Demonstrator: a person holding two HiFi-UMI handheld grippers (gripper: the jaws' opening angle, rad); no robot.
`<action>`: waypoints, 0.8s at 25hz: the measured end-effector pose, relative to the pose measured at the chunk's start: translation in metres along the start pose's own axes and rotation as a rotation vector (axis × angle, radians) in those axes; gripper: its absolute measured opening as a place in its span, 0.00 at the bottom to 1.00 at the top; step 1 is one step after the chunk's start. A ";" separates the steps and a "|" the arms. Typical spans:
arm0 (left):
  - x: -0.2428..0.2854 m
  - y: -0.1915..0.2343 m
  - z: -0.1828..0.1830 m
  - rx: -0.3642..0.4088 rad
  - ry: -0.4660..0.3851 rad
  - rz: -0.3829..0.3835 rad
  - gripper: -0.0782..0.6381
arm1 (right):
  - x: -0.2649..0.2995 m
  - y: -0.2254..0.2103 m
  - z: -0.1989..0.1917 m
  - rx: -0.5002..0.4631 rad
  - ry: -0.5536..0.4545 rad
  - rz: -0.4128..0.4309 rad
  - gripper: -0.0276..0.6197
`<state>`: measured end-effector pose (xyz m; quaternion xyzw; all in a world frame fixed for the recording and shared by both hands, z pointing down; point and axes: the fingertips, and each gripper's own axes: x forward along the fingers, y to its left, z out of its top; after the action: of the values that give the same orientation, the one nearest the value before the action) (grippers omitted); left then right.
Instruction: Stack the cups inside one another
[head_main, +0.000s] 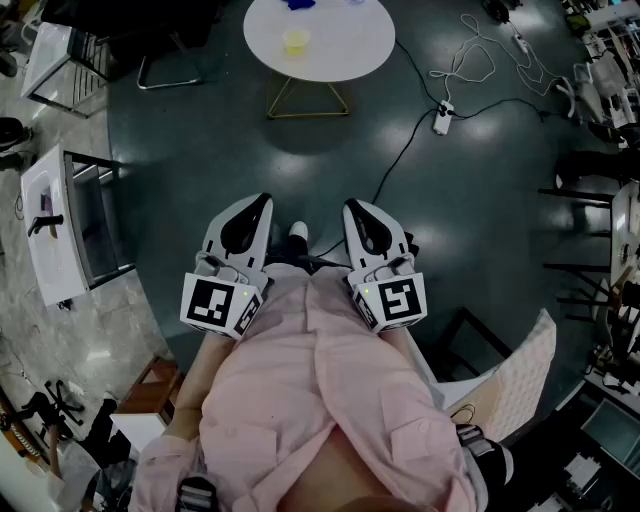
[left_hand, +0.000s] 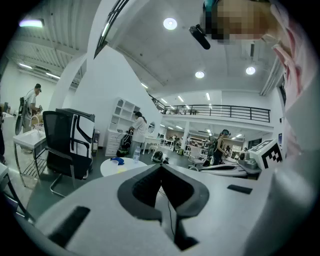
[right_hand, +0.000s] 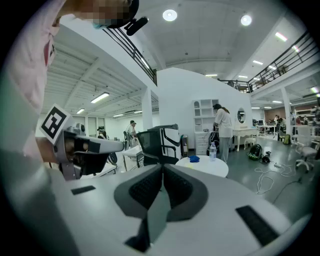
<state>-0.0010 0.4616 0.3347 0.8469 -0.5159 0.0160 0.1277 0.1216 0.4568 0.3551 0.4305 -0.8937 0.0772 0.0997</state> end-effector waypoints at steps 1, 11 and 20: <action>-0.001 -0.001 0.000 0.003 -0.001 -0.001 0.12 | -0.001 0.001 0.000 -0.001 -0.001 0.000 0.09; -0.008 -0.006 0.000 0.012 -0.006 -0.007 0.12 | -0.008 0.007 -0.002 -0.008 -0.008 -0.003 0.09; -0.006 -0.021 0.002 0.011 -0.005 -0.060 0.12 | -0.013 0.007 0.003 -0.005 -0.008 0.004 0.09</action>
<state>0.0148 0.4752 0.3272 0.8627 -0.4905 0.0130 0.1223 0.1235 0.4707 0.3490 0.4290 -0.8951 0.0734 0.0970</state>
